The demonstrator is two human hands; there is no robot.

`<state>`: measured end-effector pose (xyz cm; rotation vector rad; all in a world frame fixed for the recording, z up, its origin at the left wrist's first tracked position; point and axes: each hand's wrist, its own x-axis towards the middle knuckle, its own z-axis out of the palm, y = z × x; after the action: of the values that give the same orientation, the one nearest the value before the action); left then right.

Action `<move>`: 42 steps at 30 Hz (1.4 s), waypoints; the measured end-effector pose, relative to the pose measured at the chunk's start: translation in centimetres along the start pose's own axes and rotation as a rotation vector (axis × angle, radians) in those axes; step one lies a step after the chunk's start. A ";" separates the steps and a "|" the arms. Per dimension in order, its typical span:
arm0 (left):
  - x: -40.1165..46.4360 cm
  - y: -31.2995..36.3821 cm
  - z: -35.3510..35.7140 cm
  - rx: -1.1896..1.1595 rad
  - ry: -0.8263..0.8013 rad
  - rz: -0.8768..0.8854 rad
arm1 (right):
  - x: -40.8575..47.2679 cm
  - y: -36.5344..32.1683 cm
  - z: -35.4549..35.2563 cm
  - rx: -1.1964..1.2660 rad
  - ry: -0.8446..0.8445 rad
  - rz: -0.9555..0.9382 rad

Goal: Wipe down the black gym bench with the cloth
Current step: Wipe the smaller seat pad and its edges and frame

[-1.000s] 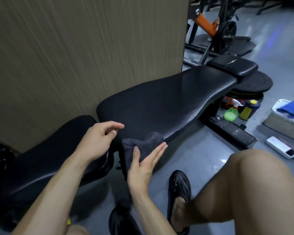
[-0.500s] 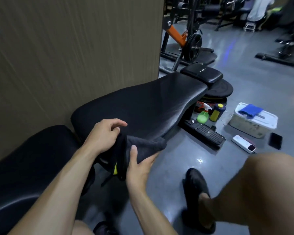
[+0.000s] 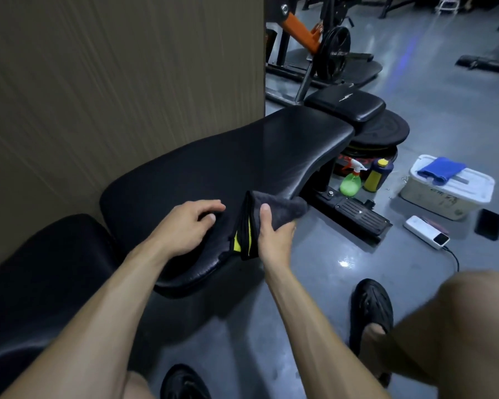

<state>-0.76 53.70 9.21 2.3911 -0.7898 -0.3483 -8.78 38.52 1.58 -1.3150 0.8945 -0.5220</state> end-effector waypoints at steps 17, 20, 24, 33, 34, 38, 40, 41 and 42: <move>0.2 2.8 2.2 0.204 0.149 -0.073 | -5.0 1.1 -0.5 -0.096 -0.299 0.140; 0.2 2.1 2.7 0.203 0.239 -0.023 | -1.1 -0.7 -1.2 -0.123 -0.234 0.123; 3.4 2.4 3.2 0.125 0.262 0.047 | 8.1 -2.5 -1.9 -0.096 -0.140 0.114; 15.1 4.2 4.1 0.159 0.195 0.242 | 5.6 -0.1 -1.7 0.102 -0.083 -0.128; 16.3 4.2 4.6 0.166 0.173 0.248 | 6.4 -0.3 -1.7 0.106 -0.080 -0.122; 18.5 3.6 6.5 0.235 0.132 0.268 | 16.6 -2.8 -2.4 0.027 -0.062 0.020; 18.5 3.2 6.9 0.210 0.138 0.251 | 21.3 -4.3 -2.9 -0.006 -0.030 0.101; 18.5 3.1 7.1 0.201 0.141 0.247 | 22.0 -4.6 -3.1 -0.007 -0.021 0.090; 18.4 3.0 7.2 0.204 0.147 0.246 | 21.4 -4.6 -3.2 -0.009 -0.026 0.045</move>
<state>9.47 37.25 4.28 2.4337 -1.0795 0.0090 1.72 19.06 0.41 -1.3038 0.9039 -0.4661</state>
